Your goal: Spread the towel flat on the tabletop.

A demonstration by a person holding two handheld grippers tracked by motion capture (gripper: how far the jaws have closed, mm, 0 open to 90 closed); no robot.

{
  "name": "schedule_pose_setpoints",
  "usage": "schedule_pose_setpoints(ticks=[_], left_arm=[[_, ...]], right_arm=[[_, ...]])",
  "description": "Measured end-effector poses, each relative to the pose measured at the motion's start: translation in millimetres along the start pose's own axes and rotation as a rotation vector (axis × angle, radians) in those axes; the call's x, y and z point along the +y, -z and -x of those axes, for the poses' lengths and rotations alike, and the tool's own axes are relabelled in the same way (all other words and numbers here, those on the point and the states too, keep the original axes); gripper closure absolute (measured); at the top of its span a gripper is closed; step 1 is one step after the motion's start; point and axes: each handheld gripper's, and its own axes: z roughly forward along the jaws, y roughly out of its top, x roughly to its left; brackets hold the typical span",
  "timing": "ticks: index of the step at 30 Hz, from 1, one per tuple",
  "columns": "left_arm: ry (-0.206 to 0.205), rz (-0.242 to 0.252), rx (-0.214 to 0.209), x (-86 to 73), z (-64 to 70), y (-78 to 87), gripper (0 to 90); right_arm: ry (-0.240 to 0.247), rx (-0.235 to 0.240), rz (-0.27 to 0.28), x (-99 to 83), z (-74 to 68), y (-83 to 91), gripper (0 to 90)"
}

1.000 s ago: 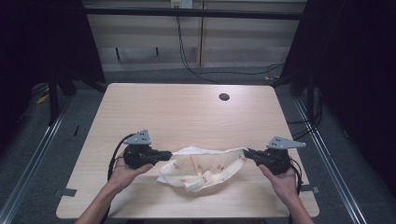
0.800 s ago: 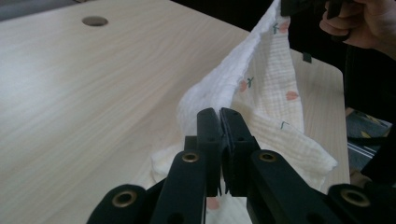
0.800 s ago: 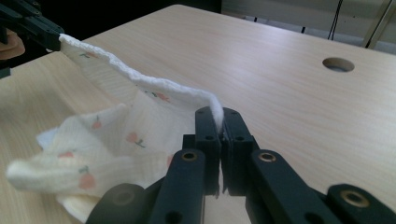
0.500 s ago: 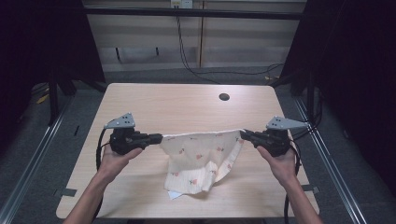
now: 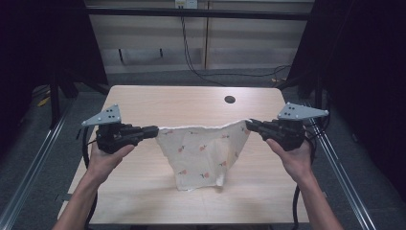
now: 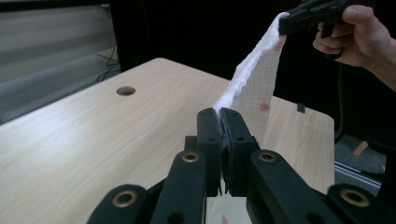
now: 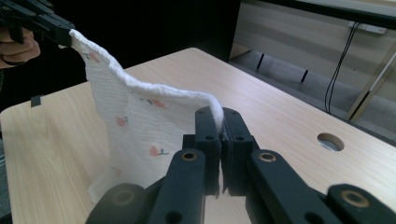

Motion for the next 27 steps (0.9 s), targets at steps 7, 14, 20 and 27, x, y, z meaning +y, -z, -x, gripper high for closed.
schedule_pose_setpoints(ticks=[7, 14, 20, 27], left_arm=[[-0.028, 0.001, 0.021, 24.1, 4.1, 6.4, 88.0], [-0.053, 0.004, 0.042, 35.8, 24.2, 20.2, 88.1], [-0.063, 0.044, 0.003, 43.4, 36.5, 30.8, 88.1], [-0.040, -0.018, 0.055, 24.4, 17.2, 5.2, 88.1]], right_arm=[[0.018, 0.004, 0.037, 15.2, 3.6, 13.1, 86.9], [0.055, 0.005, 0.071, 28.6, -6.6, 35.1, 87.1], [0.096, 0.025, 0.098, 39.6, -27.9, 52.2, 87.2], [0.068, 0.010, 0.035, 17.2, -12.5, 31.1, 87.2]])
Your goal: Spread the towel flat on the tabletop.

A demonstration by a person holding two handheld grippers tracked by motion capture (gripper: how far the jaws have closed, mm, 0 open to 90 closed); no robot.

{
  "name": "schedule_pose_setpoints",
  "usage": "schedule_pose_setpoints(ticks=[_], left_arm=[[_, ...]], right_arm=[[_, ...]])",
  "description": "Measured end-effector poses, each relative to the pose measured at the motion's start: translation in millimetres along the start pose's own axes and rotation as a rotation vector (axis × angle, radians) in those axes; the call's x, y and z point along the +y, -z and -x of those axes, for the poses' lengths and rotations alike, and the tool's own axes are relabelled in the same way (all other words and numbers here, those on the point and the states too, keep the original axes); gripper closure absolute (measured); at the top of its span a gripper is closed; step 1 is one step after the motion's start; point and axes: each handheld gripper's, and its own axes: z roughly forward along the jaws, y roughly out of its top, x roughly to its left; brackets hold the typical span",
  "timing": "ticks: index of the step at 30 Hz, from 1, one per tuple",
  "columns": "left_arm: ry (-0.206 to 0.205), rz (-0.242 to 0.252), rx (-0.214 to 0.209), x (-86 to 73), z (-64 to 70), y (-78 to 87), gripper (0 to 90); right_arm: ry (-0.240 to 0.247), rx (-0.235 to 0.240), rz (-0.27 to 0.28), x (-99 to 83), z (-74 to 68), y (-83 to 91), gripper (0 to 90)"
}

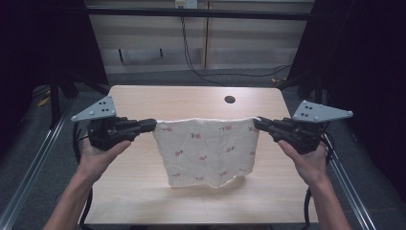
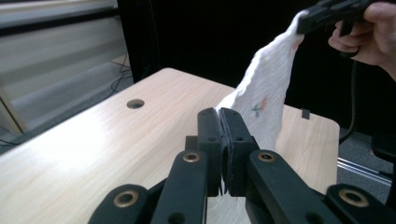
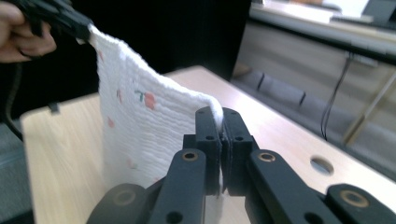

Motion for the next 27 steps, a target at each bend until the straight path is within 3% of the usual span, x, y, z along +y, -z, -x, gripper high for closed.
schedule_pose_setpoints(ticks=[2, 7, 10, 14, 22, 24, 27], left_arm=[[0.036, 0.000, -0.002, -6.7, -6.7, -7.1, 88.0], [0.080, -0.057, 0.008, -19.7, -23.8, -29.0, 87.9], [0.117, -0.049, -0.011, -28.3, -29.0, -41.7, 87.8], [0.139, -0.085, 0.007, -36.6, -38.8, -57.2, 87.8], [0.243, -0.106, 0.046, -60.8, -71.3, -73.4, 87.5], [0.303, -0.089, 0.041, -69.5, -82.9, -78.5, 86.7], [0.322, -0.125, 0.057, -79.5, -92.0, -90.9, 86.8]], right_arm=[[-0.024, 0.000, -0.023, -10.2, 6.8, -8.6, 87.2], [-0.076, -0.001, -0.045, -29.6, 23.2, -28.4, 87.1], [-0.124, 0.025, -0.053, -38.5, 31.3, -41.7, 87.1], [-0.120, 0.011, -0.099, -44.6, 38.0, -59.5, 87.0], [-0.167, -0.007, -0.173, -59.2, 61.8, -92.4, 86.9], [-0.176, 0.002, -0.178, -62.9, 66.4, -101.4, 87.0], [-0.188, 0.014, -0.200, -70.0, 73.4, -116.3, 87.0]])
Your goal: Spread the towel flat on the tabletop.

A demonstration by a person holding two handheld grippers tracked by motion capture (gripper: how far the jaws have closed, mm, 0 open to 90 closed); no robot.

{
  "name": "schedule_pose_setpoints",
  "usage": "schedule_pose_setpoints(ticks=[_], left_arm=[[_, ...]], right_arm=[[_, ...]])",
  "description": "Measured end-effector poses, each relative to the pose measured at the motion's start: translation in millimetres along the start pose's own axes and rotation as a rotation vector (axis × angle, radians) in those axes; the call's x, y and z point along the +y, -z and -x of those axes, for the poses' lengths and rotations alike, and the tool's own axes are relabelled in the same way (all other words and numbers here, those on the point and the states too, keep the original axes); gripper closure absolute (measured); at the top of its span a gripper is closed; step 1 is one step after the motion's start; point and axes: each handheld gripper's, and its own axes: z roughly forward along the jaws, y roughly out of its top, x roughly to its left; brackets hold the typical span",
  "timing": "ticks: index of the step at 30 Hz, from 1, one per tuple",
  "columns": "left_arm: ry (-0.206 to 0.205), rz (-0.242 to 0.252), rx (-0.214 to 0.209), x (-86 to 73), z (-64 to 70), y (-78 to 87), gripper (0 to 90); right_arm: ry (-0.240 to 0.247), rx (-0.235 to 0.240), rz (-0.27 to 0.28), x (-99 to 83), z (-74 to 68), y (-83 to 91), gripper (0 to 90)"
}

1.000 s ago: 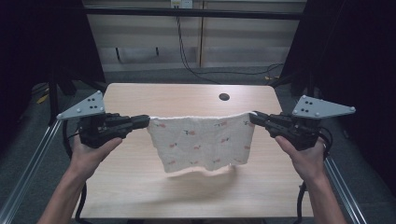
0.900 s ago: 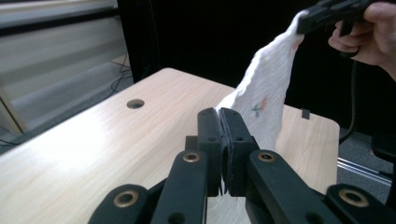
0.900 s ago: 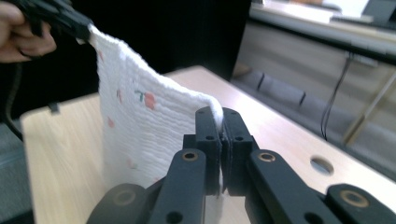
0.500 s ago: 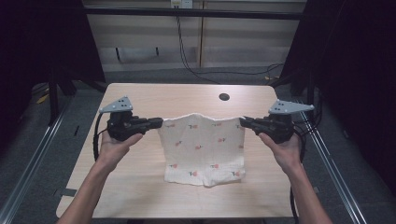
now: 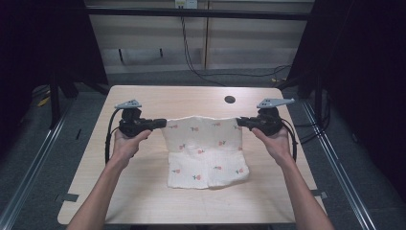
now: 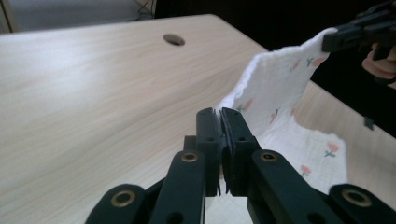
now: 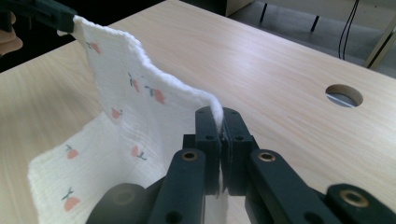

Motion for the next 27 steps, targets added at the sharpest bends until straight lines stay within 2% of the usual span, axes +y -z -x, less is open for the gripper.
schedule_pose_setpoints(ticks=[4, 5, 6, 9, 10, 12, 14, 17, 19, 23, 27], left_arm=[[-0.011, -0.015, 0.028, 0.3, -6.7, -12.7, 86.8], [-0.011, 0.015, 0.034, 0.5, -7.6, -13.2, 86.7], [0.017, 0.042, 0.009, 0.5, -9.7, -14.7, 86.7], [0.011, 0.001, 0.046, -0.2, -13.6, -21.2, 84.6], [0.027, -0.002, 0.052, -1.0, -15.5, -22.8, 79.2], [0.073, 0.028, 0.079, -2.5, -21.6, -21.0, 67.0], [0.085, 0.017, 0.074, -4.2, -22.6, -20.6, 60.1], [0.048, -0.026, 0.077, -11.9, -17.7, -20.1, 58.6], [0.055, -0.029, 0.057, -19.6, -14.5, -19.8, 58.4], [0.009, -0.091, 0.024, -34.4, -2.3, -19.8, 59.2], [-0.048, -0.135, 0.004, -43.4, 17.4, -12.2, 63.1]], right_arm=[[-0.026, -0.023, -0.010, -2.7, 12.7, -13.5, 87.0], [-0.035, -0.031, -0.016, -3.0, 16.5, -16.9, 87.0], [-0.043, -0.046, -0.023, -3.2, 20.0, -20.1, 87.0], [-0.078, -0.069, -0.022, -5.8, 29.0, -28.8, 86.6], [-0.082, -0.075, -0.028, -6.6, 31.2, -31.6, 85.7], [-0.101, -0.106, -0.042, -8.0, 35.4, -37.1, 77.9], [-0.113, -0.142, -0.052, -8.6, 37.7, -40.0, 69.3], [-0.119, -0.150, -0.037, -9.1, 38.7, -36.1, 62.3], [-0.113, -0.134, -0.041, -10.5, 37.0, -32.3, 60.3], [-0.082, -0.118, -0.069, -17.9, 24.8, -24.2, 58.9], [-0.042, -0.100, -0.093, -29.2, 8.7, -10.7, 58.2]])
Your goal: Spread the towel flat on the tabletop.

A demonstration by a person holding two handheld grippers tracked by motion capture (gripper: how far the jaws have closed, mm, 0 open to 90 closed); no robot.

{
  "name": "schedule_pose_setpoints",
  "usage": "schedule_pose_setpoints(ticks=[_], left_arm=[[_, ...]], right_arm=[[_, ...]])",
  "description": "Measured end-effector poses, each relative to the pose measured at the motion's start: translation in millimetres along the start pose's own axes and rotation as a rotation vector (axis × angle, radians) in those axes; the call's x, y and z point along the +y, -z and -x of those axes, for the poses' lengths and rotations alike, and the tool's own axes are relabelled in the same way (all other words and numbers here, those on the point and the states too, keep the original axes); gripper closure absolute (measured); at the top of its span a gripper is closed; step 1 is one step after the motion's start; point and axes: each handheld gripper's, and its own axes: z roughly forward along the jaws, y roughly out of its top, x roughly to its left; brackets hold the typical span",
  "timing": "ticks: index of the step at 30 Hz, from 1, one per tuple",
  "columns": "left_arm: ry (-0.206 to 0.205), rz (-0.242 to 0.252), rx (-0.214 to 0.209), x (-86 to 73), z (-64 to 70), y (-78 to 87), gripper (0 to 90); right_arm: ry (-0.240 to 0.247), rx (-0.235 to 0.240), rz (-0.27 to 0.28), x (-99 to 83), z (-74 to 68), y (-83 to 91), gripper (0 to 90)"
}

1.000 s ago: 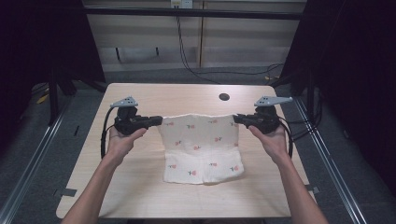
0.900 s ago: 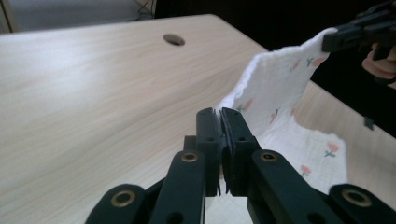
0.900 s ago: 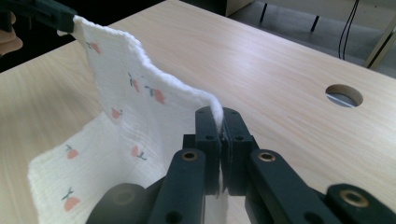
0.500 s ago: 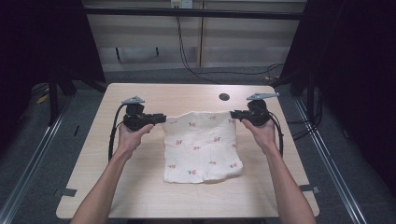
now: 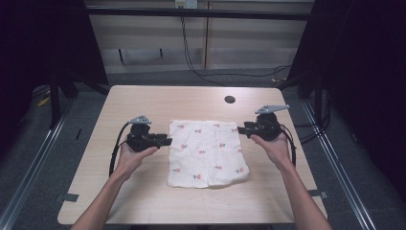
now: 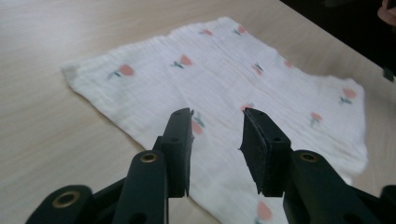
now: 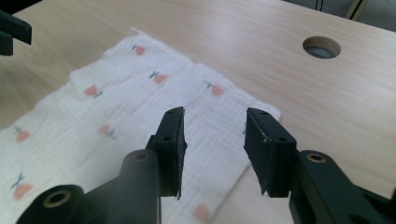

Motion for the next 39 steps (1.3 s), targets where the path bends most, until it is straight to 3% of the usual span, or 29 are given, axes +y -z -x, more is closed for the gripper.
schedule_pose_setpoints(ticks=[4, 6, 10, 14, 16, 18, 19, 20, 21, 24, 27, 30, 36, 38, 39], left_arm=[[-0.076, -0.075, -0.022, -10.0, 21.5, 3.1, 61.0], [-0.060, -0.081, -0.065, -19.0, 28.3, 2.9, 61.3], [-0.101, -0.153, -0.102, -41.6, 43.4, -5.0, 65.2], [-0.103, -0.205, -0.143, -55.5, 48.6, -16.9, 68.0], [-0.137, -0.237, -0.121, -59.7, 50.3, -23.9, 67.9], [-0.133, -0.235, -0.121, -60.8, 49.3, -26.4, 69.1], [-0.134, -0.222, -0.094, -61.2, 49.9, -26.5, 70.1], [-0.171, -0.226, -0.072, -60.9, 49.9, -26.0, 71.0], [-0.179, -0.222, -0.070, -61.0, 48.9, -25.7, 71.1], [-0.153, -0.210, -0.057, -61.1, 42.5, -23.4, 67.7], [-0.140, -0.207, -0.032, -62.6, 39.5, -19.1, 64.9], [-0.139, -0.210, -0.040, -66.1, 40.4, -14.1, 63.4], [-0.149, -0.236, -0.073, -74.7, 52.7, -5.0, 61.3], [-0.162, -0.244, -0.064, -77.3, 57.4, -2.0, 59.1], [-0.159, -0.238, -0.063, -78.3, 58.2, -1.1, 58.2]], right_arm=[[0.017, 0.036, -0.004, -19.7, -15.1, 16.1, 58.5], [0.035, 0.038, -0.022, -31.5, -23.6, 22.3, 58.3], [0.048, 0.076, -0.043, -57.2, -39.1, 38.7, 58.0], [0.061, 0.074, -0.083, -82.8, -51.7, 46.3, 54.6], [0.061, 0.042, -0.078, -91.9, -53.9, 47.5, 53.5], [0.018, 0.064, -0.082, -100.6, -51.0, 43.2, 52.6], [0.010, 0.070, -0.104, -104.8, -50.1, 39.1, 51.8], [0.006, 0.074, -0.124, -108.5, -49.9, 34.8, 51.6], [0.006, 0.092, -0.139, -111.4, -49.3, 31.2, 52.0], [0.036, 0.111, -0.165, -112.1, -50.5, 23.8, 68.5], [0.019, 0.143, -0.130, -107.0, -51.1, 23.6, 80.7], [0.018, 0.166, -0.104, -102.7, -53.6, 28.4, 86.6], [0.024, 0.181, -0.130, -107.5, -61.8, 39.1, 85.0], [0.019, 0.189, -0.152, -113.1, -65.8, 42.9, 75.8], [0.046, 0.174, -0.164, -115.7, -68.5, 45.4, 71.0]])
